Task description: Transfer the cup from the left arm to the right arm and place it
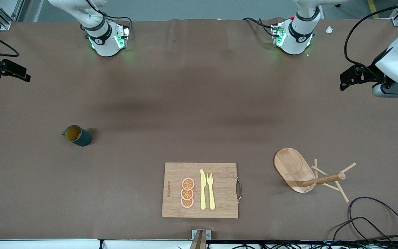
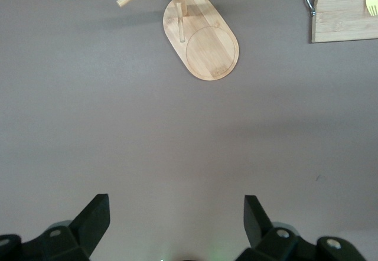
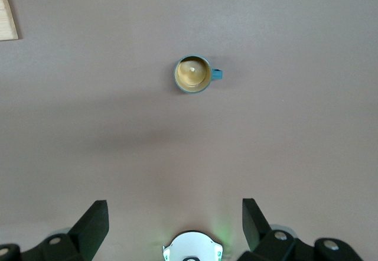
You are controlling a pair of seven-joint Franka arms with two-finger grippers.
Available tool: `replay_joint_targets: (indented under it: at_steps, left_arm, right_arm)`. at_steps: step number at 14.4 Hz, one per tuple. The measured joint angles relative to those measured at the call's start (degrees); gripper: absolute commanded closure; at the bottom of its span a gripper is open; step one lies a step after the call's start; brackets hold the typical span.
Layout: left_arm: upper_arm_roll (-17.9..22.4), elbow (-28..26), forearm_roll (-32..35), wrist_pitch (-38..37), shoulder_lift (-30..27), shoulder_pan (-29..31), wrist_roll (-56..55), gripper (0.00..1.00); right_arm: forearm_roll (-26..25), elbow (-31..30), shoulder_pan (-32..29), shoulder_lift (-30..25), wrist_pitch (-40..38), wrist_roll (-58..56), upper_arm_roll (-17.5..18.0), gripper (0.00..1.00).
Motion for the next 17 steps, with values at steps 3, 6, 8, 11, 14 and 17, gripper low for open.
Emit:
replay_joint_targets:
  at_steps: [3,6,8,11,14,17]
  left_arm:
    - [0.0,0.0,0.0,2.4,0.2,0.1,0.0,0.00]
    - [-0.1,0.0,0.0,3.4,0.4,0.0,-2.8,0.00]
    - [-1.0,0.0,0.0,3.4,0.4,-0.1,-6.3,0.00]
    - [-2.2,0.0,0.0,3.4,0.4,-0.3,-8.7,0.00]
    - [-2.1,0.2,0.0,3.4,0.4,0.0,-8.7,0.00]
    - [-2.1,0.5,0.0,3.1,0.4,0.0,-8.7,0.00]
  right_arm:
    - [0.0,-0.2,0.0,-0.2,0.0,0.0,0.0,0.00]
    - [0.0,-0.1,0.0,-0.6,0.3,0.0,0.0,0.00]
    - [0.0,-0.1,0.0,-1.3,0.3,0.0,0.0,0.00]
    - [0.0,-0.1,0.0,-2.7,0.3,-0.4,0.0,0.00]
    - [0.0,-0.2,0.0,-2.9,0.5,-2.1,0.0,0.00]
    - [0.0,-0.2,0.0,-2.9,0.8,-2.7,0.0,0.00]
